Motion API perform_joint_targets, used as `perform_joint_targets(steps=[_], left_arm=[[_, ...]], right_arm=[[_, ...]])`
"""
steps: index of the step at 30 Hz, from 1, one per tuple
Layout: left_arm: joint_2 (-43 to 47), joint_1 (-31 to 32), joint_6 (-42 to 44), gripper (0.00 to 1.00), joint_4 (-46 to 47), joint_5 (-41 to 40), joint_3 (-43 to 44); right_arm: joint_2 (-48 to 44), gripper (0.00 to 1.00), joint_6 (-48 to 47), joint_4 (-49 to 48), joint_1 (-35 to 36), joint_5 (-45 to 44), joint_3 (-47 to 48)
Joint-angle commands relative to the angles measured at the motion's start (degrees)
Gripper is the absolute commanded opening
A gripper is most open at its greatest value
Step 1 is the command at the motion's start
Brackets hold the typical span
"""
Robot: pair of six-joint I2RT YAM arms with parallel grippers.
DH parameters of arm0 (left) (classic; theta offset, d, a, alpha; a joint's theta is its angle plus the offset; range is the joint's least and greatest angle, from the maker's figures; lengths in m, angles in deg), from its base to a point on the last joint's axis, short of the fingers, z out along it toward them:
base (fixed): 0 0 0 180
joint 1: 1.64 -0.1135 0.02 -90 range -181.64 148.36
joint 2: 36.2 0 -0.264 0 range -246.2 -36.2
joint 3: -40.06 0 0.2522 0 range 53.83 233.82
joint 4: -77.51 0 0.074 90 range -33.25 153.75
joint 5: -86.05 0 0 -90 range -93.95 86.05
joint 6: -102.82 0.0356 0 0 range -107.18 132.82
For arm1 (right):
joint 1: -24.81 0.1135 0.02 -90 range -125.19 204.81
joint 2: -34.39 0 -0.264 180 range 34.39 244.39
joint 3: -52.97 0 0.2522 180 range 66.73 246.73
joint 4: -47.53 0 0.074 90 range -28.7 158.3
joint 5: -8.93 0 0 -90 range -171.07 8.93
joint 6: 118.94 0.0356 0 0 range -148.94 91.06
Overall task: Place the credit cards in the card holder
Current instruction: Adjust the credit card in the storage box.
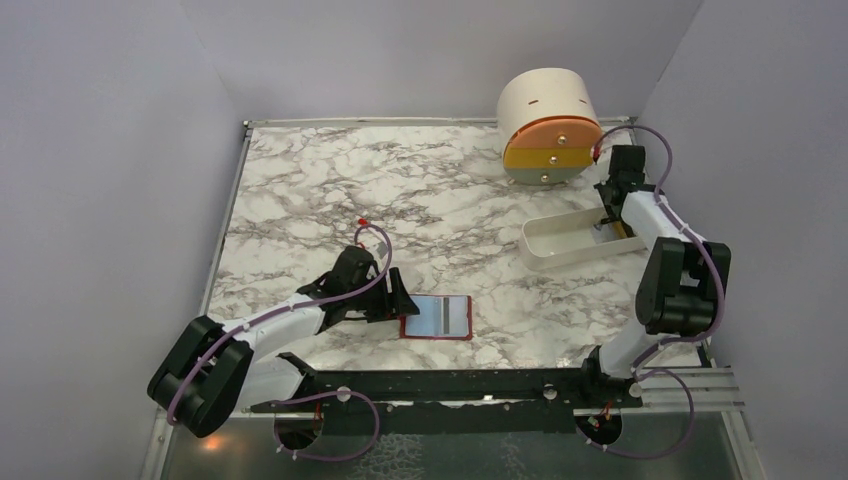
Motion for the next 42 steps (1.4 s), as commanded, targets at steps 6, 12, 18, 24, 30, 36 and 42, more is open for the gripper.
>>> perform_joint_targets(steps=[6, 12, 18, 24, 30, 36, 42], left_arm=[[2.2, 0.1, 1.9, 0.63, -1.0, -0.5, 0.8], [2.1, 0.1, 2.7, 0.63, -2.8, -0.9, 1.2], [2.0, 0.1, 4.6, 0.63, -6.4, -2.2, 2.8], [3.0, 0.1, 3.9, 0.63, -6.5, -2.1, 3.1], [3.5, 0.1, 3.9, 0.63, -7.1, -2.7, 3.5], [2.5, 0.1, 3.8, 0.63, -6.5, -2.2, 3.6], [0.3, 0.1, 4.4, 0.63, -6.0, -1.6, 4.4]], right_arm=[[-3.7, 0.01, 5.4, 8.0, -0.5, 4.0, 6.9], [-8.4, 0.01, 9.9, 10.5, -0.1, 8.2, 8.7], [-11.9, 0.01, 10.1, 9.4, 0.5, 6.4, 5.3], [-11.0, 0.01, 8.7, 5.1, 0.4, 8.8, 1.2], [-8.7, 0.01, 8.3, 2.2, 0.3, 10.3, -0.4], [-5.2, 0.01, 8.1, 0.4, -0.6, 11.2, -0.1], [-2.2, 0.01, 8.0, -0.3, -2.8, 13.0, 0.4]])
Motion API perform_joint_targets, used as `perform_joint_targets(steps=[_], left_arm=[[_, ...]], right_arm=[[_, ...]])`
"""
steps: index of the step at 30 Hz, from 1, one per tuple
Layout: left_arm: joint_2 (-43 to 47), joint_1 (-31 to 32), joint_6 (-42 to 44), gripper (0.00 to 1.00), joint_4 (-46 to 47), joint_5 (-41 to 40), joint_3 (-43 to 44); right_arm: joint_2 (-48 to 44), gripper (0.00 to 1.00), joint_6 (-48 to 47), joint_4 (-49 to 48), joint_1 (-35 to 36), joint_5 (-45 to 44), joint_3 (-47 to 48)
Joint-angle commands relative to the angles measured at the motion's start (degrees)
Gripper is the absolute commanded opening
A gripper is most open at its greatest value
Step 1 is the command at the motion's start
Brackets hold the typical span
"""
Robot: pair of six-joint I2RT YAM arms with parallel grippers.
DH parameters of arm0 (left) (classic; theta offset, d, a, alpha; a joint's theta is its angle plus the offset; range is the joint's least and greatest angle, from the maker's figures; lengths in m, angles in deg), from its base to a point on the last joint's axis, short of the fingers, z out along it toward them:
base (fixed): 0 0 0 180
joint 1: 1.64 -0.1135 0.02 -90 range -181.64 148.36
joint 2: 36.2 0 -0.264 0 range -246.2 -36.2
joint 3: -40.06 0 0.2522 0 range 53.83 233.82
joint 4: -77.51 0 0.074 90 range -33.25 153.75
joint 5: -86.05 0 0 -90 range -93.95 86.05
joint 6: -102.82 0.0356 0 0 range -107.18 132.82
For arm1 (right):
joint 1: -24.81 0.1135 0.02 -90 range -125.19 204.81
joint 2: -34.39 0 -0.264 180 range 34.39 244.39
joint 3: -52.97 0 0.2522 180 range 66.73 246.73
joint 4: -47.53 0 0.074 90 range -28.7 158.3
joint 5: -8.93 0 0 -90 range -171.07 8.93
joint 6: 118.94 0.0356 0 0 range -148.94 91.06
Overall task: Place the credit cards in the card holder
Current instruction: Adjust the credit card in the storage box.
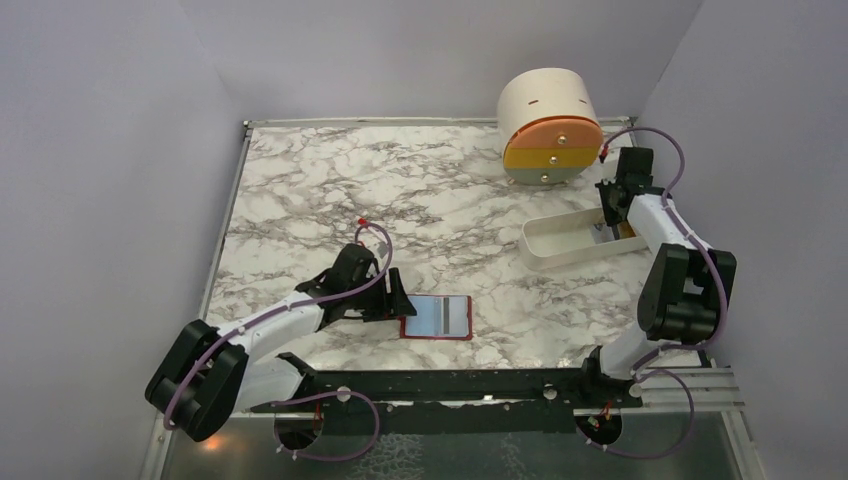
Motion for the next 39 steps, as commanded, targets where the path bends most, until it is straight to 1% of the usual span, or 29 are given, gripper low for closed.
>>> perform_joint_targets(steps=[1, 9, 16, 17, 19, 20, 21, 22, 25, 29, 31, 37, 39], left_arm=[[-2.0, 0.1, 1.4, 0.63, 0.3, -0.2, 2.3], [-3.8, 0.1, 0.5, 0.63, 2.2, 0.2, 2.7], [-3.8, 0.1, 0.3, 0.63, 2.0, 0.0, 2.8], [-3.7, 0.1, 0.3, 0.63, 2.0, 0.1, 2.8], [-3.5, 0.1, 0.4, 0.63, 1.9, 0.1, 2.7], [-3.4, 0.1, 0.4, 0.63, 1.8, 0.0, 2.5], [-3.3, 0.1, 0.3, 0.63, 1.8, -0.1, 2.4], [-3.2, 0.1, 0.3, 0.63, 1.9, -0.3, 2.4], [-3.1, 0.1, 0.2, 0.63, 2.0, -0.1, 2.4], [-3.0, 0.1, 0.2, 0.63, 2.1, 0.1, 2.8], [-2.9, 0.2, 0.3, 0.63, 2.1, 0.0, 2.7], [-2.8, 0.1, 0.2, 0.63, 2.4, 0.1, 2.3], [-2.7, 0.1, 0.2, 0.63, 2.4, 0.2, 2.4]], right_arm=[[1.7, 0.01, -0.7, -3.7, -1.7, 2.8, 0.9], [5.2, 0.02, -2.6, -1.8, -2.7, 1.8, 5.4], [5.8, 0.01, -2.6, -1.2, -2.9, 2.9, 6.6], [5.8, 0.01, -2.4, -1.2, -2.9, 2.5, 6.8], [6.0, 0.06, -2.4, -0.8, -2.9, 1.8, 7.2], [6.0, 0.06, -2.6, -0.5, -2.9, 2.0, 7.4], [6.0, 0.02, -2.8, -0.2, -2.9, 2.4, 7.5], [6.1, 0.01, -3.0, 0.2, -2.9, 3.2, 7.8], [5.4, 0.01, -2.8, 0.6, -2.9, 5.4, 7.9], [6.6, 0.02, -2.4, 2.7, -2.9, 4.3, 9.5], [7.1, 0.01, -2.6, 3.7, -2.9, 3.9, 9.9], [6.2, 0.01, -1.8, 3.6, -2.9, 5.6, 9.0], [6.6, 0.03, -1.9, 3.8, -2.9, 5.5, 9.0]])
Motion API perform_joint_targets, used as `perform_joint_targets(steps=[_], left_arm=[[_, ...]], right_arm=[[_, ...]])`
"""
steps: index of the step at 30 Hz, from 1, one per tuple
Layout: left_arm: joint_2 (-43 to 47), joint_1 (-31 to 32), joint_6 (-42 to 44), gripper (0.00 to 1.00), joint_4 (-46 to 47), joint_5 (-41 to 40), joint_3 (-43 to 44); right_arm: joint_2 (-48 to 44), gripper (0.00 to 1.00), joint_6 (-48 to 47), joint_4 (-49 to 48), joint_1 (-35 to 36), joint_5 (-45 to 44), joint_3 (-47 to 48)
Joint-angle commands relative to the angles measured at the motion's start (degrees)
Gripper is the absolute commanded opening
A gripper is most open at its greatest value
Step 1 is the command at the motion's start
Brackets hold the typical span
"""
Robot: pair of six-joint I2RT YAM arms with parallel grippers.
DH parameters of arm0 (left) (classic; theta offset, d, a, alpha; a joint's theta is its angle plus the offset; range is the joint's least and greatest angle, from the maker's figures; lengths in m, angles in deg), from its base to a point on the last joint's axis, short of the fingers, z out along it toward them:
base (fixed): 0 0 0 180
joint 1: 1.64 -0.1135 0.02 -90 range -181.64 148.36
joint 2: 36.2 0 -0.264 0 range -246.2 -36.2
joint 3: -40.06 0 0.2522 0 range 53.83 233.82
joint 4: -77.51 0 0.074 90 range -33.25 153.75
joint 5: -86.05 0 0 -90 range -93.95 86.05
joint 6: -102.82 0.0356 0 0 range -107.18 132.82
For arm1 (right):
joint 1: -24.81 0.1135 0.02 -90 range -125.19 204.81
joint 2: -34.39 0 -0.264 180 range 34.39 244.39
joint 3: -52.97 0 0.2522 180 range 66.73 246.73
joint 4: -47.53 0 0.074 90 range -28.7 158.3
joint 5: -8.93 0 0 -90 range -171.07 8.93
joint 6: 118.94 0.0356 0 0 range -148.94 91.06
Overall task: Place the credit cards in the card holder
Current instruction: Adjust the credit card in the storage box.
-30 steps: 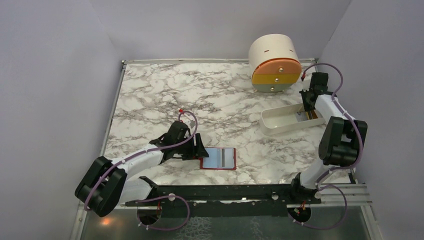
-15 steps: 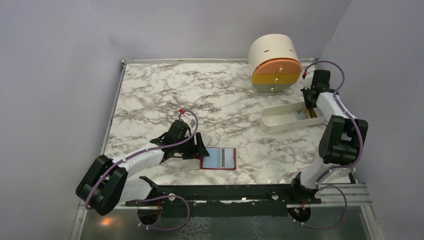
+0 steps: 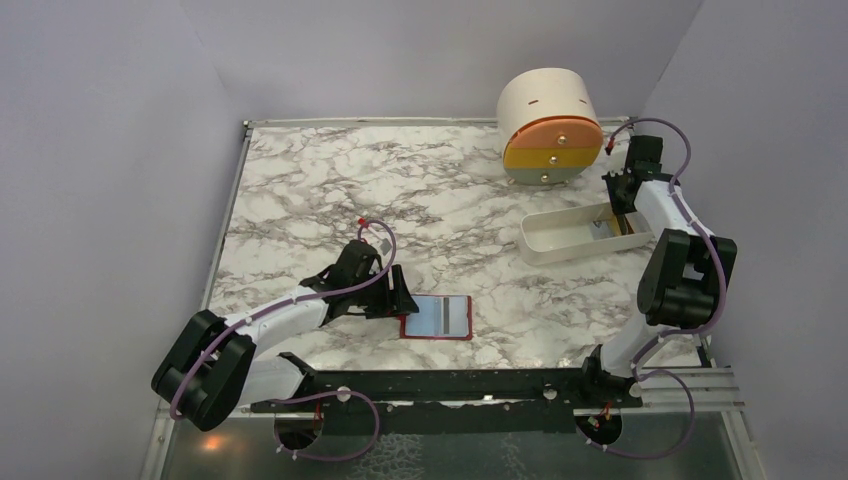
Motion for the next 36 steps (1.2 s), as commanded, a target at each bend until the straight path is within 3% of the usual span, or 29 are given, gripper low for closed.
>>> perform_joint_targets(steps=[1, 6, 10, 12, 16, 18, 19, 21, 29, 30, 33, 36], left_arm=[[1.2, 0.1, 0.1, 0.63, 1.2, 0.1, 0.5], [1.4, 0.1, 0.1, 0.63, 1.3, 0.2, 0.6], [1.7, 0.1, 0.0, 0.63, 1.3, 0.1, 0.4], [1.9, 0.1, 0.0, 0.63, 1.3, 0.1, 0.2], [2.2, 0.1, -0.2, 0.63, 1.3, 0.0, 0.0], [2.4, 0.1, -0.3, 0.63, 1.2, 0.0, -0.1], [2.5, 0.1, -0.3, 0.63, 1.2, -0.1, 0.0], [2.6, 0.1, -0.4, 0.63, 1.2, -0.1, 0.0], [3.4, 0.1, -0.5, 0.63, 1.1, -0.2, -0.3], [3.5, 0.1, -0.5, 0.63, 1.1, -0.2, -0.4], [3.5, 0.1, -0.4, 0.63, 1.1, -0.1, -0.5], [3.7, 0.1, -0.2, 0.63, 1.0, -0.1, -0.4]], right_arm=[[0.7, 0.03, 0.4, -0.3, -0.1, 2.4, 1.1], [0.5, 0.01, 0.8, -0.4, -0.1, 2.3, 0.6], [1.3, 0.08, 0.3, 0.2, -0.1, 0.8, 1.1], [1.4, 0.01, -0.1, 0.2, -0.1, 0.2, 1.1], [0.7, 0.01, 0.1, -0.4, -0.1, 1.0, 0.8], [1.4, 0.12, 0.3, 0.2, -0.1, 0.1, 1.5], [1.8, 0.12, 0.1, 1.0, -0.1, -0.1, 1.9], [2.0, 0.01, -0.3, 1.4, -0.1, 0.7, 2.1], [1.2, 0.01, -0.1, 0.7, -0.1, 1.3, 1.6], [1.2, 0.03, 0.2, 0.6, -0.1, 1.5, 1.8], [1.4, 0.29, 0.6, -1.3, -0.1, 0.0, 0.4], [1.5, 0.37, -0.9, -3.3, -0.1, -3.8, -0.7]])
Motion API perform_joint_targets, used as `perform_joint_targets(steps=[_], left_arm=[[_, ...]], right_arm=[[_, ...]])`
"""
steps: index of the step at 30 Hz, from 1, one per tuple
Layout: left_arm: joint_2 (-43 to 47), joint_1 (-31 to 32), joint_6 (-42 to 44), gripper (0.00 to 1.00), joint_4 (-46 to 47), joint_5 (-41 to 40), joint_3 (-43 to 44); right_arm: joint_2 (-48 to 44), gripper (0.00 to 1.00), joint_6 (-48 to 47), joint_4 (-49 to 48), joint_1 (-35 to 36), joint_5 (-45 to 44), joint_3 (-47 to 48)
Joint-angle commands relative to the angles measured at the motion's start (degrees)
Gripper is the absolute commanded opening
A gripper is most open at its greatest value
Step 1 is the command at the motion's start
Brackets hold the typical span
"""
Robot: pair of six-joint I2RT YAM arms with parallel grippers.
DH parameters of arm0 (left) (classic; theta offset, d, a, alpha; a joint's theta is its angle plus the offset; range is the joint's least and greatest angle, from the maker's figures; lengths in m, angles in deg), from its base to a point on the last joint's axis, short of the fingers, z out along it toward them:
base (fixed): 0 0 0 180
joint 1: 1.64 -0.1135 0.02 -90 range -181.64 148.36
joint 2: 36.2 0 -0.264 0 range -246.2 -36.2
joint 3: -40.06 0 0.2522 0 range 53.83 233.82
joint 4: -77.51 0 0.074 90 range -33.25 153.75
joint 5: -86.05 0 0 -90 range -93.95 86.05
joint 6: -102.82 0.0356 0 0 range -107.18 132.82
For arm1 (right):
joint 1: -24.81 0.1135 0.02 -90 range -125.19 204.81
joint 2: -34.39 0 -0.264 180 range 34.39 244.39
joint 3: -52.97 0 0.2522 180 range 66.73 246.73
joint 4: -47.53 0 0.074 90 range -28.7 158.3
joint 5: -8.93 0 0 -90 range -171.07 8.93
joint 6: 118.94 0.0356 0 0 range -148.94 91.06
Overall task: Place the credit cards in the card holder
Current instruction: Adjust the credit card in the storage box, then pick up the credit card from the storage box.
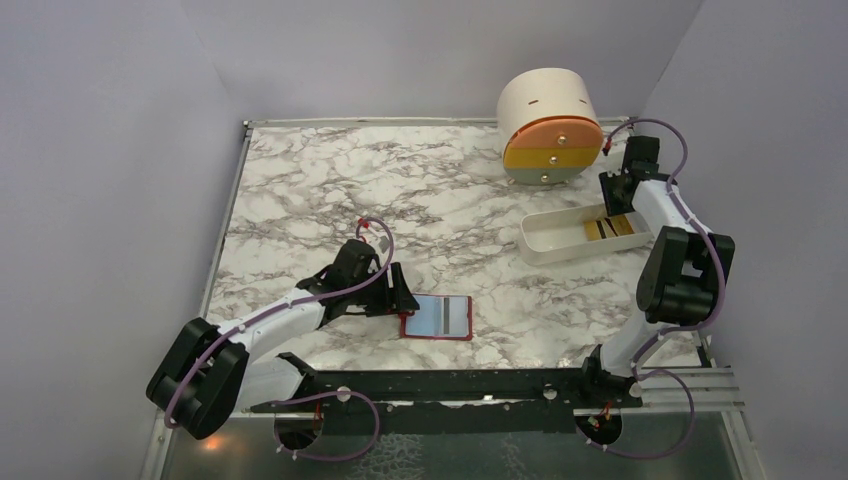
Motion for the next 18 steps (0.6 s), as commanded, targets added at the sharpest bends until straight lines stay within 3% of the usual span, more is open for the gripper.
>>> perform_joint_targets(steps=[1, 12, 18], left_arm=[[1.2, 0.1, 0.4, 0.63, 1.1, -0.1, -0.4], [-1.0, 0.1, 1.0, 0.63, 2.3, 0.2, 0.2], [-1.9, 0.1, 1.4, 0.63, 2.5, 0.5, 0.4]], right_arm=[[0.4, 0.40, -2.0, -4.2, -0.1, -5.1, -1.4], [4.8, 0.45, -5.8, -7.8, -0.1, -10.1, -3.2], [4.8, 0.40, -6.3, -9.8, -0.1, -13.9, -3.9]])
